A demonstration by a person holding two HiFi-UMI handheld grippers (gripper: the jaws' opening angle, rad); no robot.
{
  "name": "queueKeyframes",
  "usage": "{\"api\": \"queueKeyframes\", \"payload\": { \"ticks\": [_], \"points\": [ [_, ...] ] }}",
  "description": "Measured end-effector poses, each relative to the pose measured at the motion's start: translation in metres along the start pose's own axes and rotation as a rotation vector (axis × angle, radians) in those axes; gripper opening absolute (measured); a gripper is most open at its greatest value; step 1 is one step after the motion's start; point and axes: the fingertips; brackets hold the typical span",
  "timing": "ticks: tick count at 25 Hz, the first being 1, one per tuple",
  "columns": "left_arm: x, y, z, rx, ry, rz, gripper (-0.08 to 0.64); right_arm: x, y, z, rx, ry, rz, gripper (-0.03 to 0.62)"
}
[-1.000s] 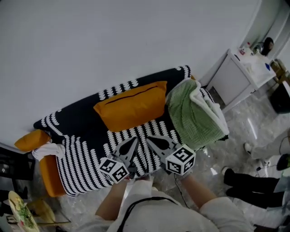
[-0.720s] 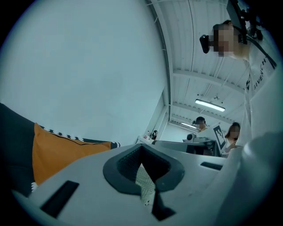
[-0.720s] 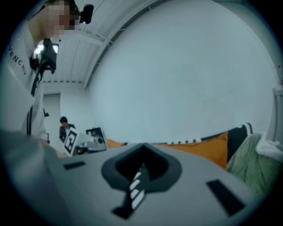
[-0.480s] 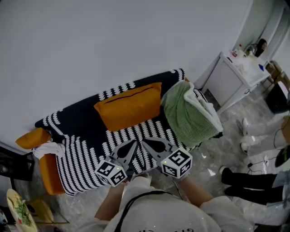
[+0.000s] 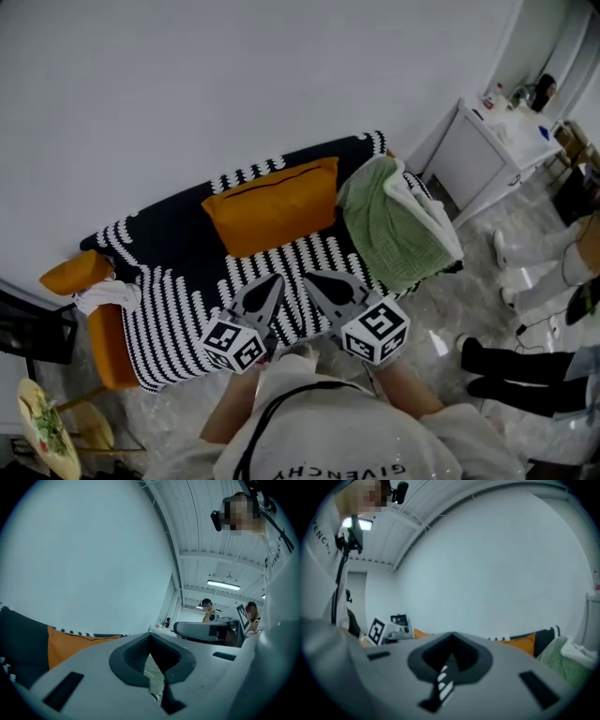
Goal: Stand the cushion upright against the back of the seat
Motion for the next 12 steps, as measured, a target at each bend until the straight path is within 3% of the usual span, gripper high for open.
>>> {"api": "queueKeyframes", "payload": {
  "ticks": [12],
  "points": [
    [-0.019, 0.014, 0.002, -0.019, -0.017, -0.085, 0.025, 0.007, 0.017, -0.003, 0.027, 0.009, 0.067, 0.017]
  ]
}}
Point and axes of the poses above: the fingertips, and each gripper's own axes: y backward along the fingers, x to its right, z out of its underside, and after that the axes turned 15 degrees about -z, right-handed
